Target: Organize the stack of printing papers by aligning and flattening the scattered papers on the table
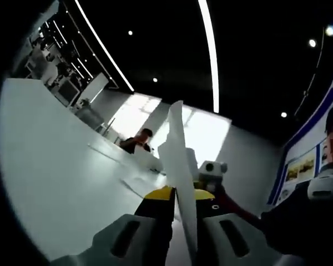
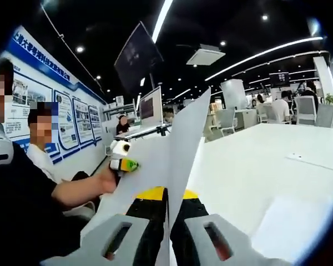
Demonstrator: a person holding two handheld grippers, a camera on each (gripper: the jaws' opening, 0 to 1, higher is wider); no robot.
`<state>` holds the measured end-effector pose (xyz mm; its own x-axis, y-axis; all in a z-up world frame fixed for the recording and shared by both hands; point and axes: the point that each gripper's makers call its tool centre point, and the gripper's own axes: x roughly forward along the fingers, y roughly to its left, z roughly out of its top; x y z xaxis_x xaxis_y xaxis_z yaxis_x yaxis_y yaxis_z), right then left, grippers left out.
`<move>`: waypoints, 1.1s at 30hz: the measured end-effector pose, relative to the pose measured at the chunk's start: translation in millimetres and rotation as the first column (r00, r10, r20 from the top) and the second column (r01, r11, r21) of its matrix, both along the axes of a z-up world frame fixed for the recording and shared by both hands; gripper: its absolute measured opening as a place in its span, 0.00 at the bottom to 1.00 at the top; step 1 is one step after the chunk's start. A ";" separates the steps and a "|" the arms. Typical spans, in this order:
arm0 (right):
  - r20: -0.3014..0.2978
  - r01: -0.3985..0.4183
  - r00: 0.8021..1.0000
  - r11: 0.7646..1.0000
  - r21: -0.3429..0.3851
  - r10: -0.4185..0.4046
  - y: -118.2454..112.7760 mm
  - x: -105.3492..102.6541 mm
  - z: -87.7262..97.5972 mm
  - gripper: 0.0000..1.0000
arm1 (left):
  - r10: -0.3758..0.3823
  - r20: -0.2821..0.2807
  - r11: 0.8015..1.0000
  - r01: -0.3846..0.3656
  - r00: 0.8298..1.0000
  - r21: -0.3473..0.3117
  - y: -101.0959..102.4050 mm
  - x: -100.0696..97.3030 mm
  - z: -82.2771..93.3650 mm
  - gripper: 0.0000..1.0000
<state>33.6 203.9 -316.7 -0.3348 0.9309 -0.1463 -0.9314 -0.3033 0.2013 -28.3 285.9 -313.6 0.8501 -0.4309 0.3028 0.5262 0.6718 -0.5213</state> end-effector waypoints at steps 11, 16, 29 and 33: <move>-0.011 -0.017 1.000 1.000 -0.005 0.017 9.0 -7.2 -1.6 0.00 | 0.007 0.001 1.000 -0.007 1.000 -0.005 1.3 0.6 0.4 0.11; -0.009 -0.028 1.000 1.000 -0.003 0.028 13.0 -11.8 0.3 0.00 | 0.007 0.001 1.000 -0.007 1.000 -0.005 1.6 0.7 0.3 0.11; -0.001 -0.063 0.998 0.998 -0.009 0.063 22.9 -24.7 -1.9 0.00 | 0.007 0.003 1.000 -0.007 1.000 -0.007 1.4 -0.1 0.3 0.12; 0.014 -0.075 0.997 0.997 -0.017 0.075 25.1 -29.0 -2.5 0.00 | 0.007 0.003 1.000 -0.007 1.000 -0.007 1.1 -0.4 0.2 0.12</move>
<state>4.5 229.0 -319.3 -0.4013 0.9006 -0.1672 -0.9091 -0.3692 0.1931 -28.6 287.0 -313.3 0.8520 -0.4229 0.3085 0.5233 0.6715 -0.5246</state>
